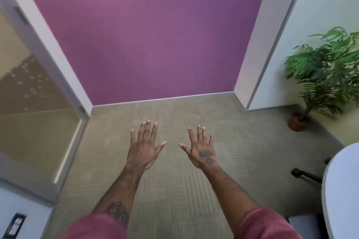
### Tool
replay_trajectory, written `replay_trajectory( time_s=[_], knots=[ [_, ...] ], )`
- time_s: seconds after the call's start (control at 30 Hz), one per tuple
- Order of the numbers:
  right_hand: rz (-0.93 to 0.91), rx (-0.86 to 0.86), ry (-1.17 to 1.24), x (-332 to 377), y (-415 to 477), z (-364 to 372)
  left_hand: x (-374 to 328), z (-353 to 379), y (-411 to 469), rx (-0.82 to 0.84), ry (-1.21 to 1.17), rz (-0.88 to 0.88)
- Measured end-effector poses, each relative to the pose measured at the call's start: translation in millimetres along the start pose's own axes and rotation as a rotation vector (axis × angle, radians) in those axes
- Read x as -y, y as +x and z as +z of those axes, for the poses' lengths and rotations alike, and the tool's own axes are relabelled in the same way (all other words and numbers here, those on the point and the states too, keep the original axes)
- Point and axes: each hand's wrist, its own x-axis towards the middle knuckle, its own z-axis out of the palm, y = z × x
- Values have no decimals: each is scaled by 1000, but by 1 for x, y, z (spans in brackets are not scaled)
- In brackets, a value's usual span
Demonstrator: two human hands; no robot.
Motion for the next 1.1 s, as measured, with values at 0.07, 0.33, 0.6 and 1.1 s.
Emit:
replay_trajectory(
  time_s=[0.07,0.33,0.6,1.1],
  knots=[
    [35,-10,-5,-25,26,-12,-18,-3,40,5,-3,38],
    [258,-108,-11,-140,114,-61,-112,-4,200,-19,-37,265],
    [522,-206,3,-254,191,-93,-216,5,359,-46,-87,539],
    [1020,-320,-24,-450,265,-163,-451,-7,585,-57,-82,988]
  ],
)
